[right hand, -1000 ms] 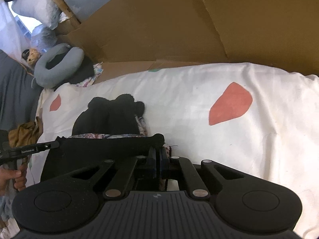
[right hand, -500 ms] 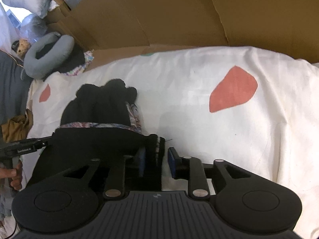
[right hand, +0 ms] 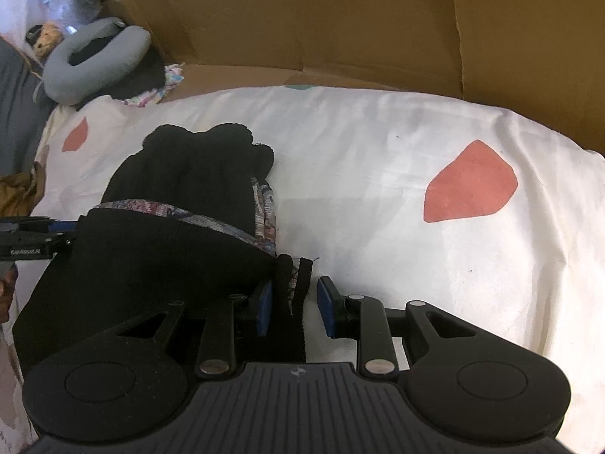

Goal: Fold clothes

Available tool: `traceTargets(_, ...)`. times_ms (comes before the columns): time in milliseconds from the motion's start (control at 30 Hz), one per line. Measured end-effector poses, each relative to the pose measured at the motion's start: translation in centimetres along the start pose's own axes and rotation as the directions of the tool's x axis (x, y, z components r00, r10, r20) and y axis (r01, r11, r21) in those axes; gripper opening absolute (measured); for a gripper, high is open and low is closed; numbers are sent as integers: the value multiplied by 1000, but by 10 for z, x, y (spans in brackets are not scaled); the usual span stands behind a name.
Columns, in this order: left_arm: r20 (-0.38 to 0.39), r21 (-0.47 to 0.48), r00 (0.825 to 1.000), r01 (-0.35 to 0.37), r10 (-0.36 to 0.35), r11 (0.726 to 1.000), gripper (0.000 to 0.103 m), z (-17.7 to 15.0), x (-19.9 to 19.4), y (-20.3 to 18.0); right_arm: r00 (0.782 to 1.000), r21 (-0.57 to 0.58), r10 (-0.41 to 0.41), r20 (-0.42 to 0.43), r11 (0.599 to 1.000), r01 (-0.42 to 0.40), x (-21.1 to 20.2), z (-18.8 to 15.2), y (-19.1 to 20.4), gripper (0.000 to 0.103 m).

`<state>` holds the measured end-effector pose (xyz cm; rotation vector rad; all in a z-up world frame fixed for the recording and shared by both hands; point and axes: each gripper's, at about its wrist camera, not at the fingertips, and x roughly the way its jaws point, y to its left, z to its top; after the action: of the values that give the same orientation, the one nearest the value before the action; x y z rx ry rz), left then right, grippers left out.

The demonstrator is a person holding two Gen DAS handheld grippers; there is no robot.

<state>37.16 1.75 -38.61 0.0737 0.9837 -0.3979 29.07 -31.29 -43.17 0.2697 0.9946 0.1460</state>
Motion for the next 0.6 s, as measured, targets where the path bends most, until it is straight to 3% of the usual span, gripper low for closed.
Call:
traceTargets(100, 0, -29, 1000, 7, -7, 1000, 46, 0, 0, 3, 1000, 6, -22, -3, 1000, 22, 0, 0, 4, 31)
traceTargets(233, -2, -42, 1000, -3, 3, 999, 45, 1, 1, 1, 1000, -28, -28, 2, 999, 28, 0, -2, 9, 18)
traceTargets(300, 2, -58, 1000, 0, 0, 998, 40, 1, 0, 2, 1000, -33, -28, 4, 999, 28, -1, -3, 10, 14)
traceTargets(367, 11, -68, 1000, 14, -13, 998, 17, -1, -2, 1, 1000, -34, -28, 9, 999, 28, -2, -4, 10, 11)
traceTargets(400, 19, -63, 1000, 13, -12, 998, 13, -2, -4, -1, 1000, -34, -28, 11, 999, 29, -3, -4, 10, 10)
traceTargets(600, 78, -56, 996, -32, 36, 998, 8, -7, -20, -6, 995, 22, -67, 71, 998, 65, -19, -7, 4, 7)
